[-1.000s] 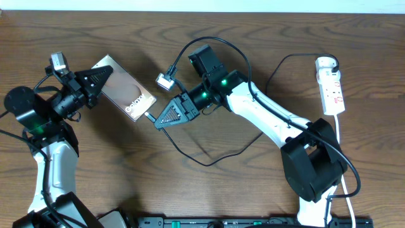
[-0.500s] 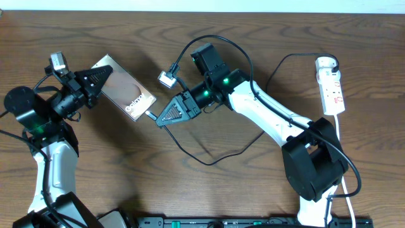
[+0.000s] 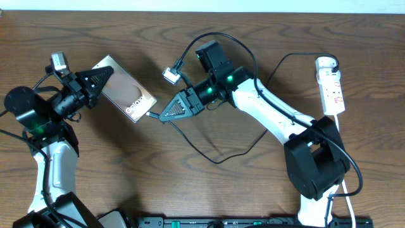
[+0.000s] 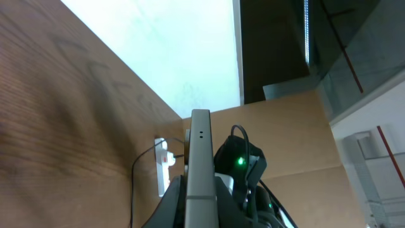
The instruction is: Plug charger to phone and switch on socket
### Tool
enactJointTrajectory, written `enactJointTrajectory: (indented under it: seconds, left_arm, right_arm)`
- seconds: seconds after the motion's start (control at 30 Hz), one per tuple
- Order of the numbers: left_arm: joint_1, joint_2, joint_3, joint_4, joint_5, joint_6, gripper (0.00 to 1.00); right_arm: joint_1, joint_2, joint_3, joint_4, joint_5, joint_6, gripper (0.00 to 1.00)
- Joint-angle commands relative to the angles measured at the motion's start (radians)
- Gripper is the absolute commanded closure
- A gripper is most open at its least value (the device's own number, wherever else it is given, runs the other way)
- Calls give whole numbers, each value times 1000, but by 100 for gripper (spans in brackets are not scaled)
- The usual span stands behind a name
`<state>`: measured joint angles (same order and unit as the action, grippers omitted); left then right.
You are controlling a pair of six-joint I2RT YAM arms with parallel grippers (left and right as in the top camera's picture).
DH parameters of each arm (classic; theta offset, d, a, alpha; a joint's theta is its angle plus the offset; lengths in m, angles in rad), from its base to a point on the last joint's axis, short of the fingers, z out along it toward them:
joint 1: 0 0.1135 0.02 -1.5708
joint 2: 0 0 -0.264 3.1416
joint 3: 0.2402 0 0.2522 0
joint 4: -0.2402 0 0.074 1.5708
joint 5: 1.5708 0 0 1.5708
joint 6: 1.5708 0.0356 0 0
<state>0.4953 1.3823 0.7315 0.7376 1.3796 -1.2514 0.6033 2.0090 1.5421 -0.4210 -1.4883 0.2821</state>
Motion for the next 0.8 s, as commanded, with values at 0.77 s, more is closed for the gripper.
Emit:
enactJointTrajectory:
  seconds: [0.77]
  left_arm:
    - [-60,-10,9,8,-71,13,93]
  right_arm:
    - [10,-6,-1,132,58,166,99]
